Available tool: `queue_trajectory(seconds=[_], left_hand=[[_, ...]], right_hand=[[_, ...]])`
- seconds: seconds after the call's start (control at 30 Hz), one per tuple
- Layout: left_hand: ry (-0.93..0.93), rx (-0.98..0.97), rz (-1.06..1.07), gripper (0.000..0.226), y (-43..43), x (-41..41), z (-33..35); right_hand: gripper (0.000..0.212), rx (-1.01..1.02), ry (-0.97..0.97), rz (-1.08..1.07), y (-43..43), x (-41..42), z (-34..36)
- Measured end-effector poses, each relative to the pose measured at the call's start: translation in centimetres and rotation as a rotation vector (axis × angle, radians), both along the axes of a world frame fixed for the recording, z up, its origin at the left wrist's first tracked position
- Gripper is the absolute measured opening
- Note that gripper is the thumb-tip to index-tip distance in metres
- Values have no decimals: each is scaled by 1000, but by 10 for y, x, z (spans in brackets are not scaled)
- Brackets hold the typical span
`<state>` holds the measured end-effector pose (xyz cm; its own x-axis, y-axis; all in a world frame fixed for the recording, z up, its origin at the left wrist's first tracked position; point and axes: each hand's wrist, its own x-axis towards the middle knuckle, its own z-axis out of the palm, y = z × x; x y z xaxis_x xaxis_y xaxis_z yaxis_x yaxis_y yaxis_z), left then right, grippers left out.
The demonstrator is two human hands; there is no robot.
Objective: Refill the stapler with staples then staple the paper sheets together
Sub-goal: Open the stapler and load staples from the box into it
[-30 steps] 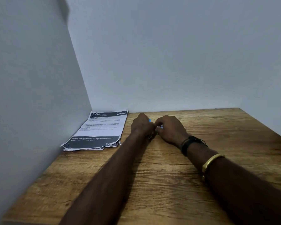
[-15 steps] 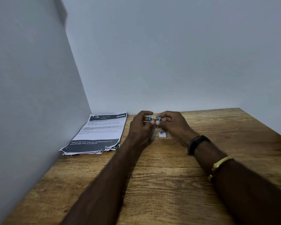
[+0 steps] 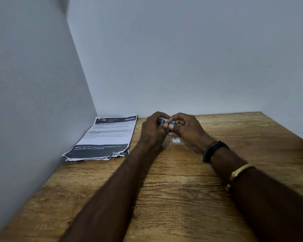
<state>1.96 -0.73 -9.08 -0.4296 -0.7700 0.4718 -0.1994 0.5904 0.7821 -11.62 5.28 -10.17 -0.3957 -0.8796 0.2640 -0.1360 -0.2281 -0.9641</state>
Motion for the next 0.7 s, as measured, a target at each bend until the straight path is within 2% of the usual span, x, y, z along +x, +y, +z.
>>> queue_trajectory(seconds=[0.4, 0.7], left_hand=[[109, -38, 32, 23, 1, -9, -5], [15, 6, -95, 23, -2, 8, -1]], right_hand=[[17, -40, -52, -32, 0, 4, 2], [23, -9, 52, -94, 3, -3, 1]])
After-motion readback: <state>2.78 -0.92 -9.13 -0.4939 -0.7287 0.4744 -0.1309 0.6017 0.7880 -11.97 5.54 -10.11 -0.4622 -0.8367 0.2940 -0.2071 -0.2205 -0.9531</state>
